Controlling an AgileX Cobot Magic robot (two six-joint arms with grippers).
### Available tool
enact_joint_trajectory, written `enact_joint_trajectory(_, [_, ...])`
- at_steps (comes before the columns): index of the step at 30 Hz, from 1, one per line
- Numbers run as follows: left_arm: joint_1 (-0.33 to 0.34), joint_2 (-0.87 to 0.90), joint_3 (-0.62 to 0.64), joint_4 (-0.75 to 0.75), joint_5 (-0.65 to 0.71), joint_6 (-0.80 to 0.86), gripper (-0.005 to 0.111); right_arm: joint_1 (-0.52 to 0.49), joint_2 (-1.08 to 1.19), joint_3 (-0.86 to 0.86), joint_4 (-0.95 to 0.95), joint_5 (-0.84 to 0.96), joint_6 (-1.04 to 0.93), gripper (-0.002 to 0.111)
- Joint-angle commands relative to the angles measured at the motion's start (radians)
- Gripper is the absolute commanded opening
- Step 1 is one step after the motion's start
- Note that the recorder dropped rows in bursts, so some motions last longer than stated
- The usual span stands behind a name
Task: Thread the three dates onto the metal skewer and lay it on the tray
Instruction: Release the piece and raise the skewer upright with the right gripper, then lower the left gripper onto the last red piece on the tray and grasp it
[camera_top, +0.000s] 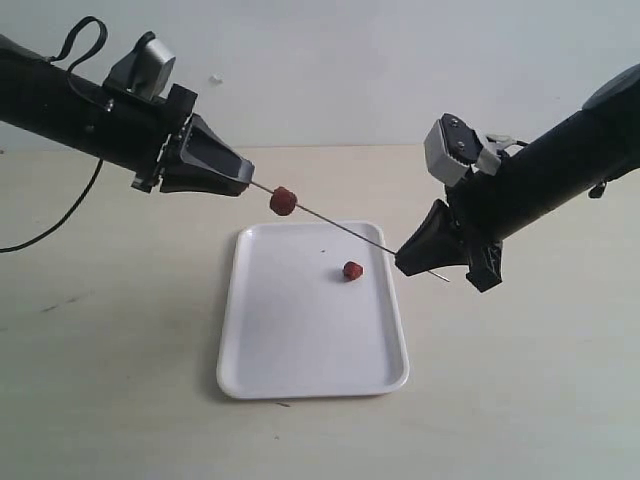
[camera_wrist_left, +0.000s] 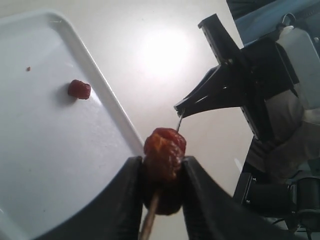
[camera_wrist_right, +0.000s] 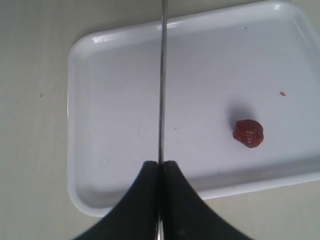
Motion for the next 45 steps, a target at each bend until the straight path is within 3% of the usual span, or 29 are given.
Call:
enact_joint_trajectory(1, [-0.012,-0.001,0.001,-0.019,0.007,0.006,0.039,-0.003,-0.001,-0.002,0.046,0.009,-0.002,0.000])
enact_joint_trajectory(6, [-0.012,-0.001,0.001,-0.019,-0.002,0.004,0.059,-0.003,-0.001,-0.002,0.046,-0.010,0.008,0.000])
enact_joint_trajectory(9, [-0.010,-0.001,0.001,-0.019,-0.041,0.004,0.064,-0.003,-0.001,-0.002,0.041,-0.078,0.071,0.000])
enact_joint_trajectory(20, [0.019,-0.001,0.001,-0.024,-0.121,0.030,0.064,-0.003,-0.001,-0.002,0.027,-0.159,0.114,0.000])
enact_joint_trajectory(25, [0.019,-0.001,0.001,-0.020,-0.123,0.081,0.063,-0.008,-0.008,-0.002,0.194,-0.232,0.114,0.000])
enact_joint_trajectory(31, [0.015,-0.001,0.001,0.065,-0.144,0.081,0.063,-0.063,-0.067,-0.002,0.288,-0.244,0.249,0.000])
enact_joint_trajectory(34, [-0.002,-0.001,0.001,0.117,-0.156,0.081,0.063,-0.106,-0.089,-0.002,0.330,-0.187,0.338,0.000])
enact_joint_trajectory(40, [-0.085,-0.001,0.001,0.185,-0.270,0.084,0.063,-0.168,-0.096,-0.002,0.428,0.124,0.266,0.000])
enact_joint_trajectory(45, [-0.174,0.000,0.001,0.272,-0.352,0.084,0.063,-0.219,-0.111,-0.002,0.415,0.116,0.295,0.000])
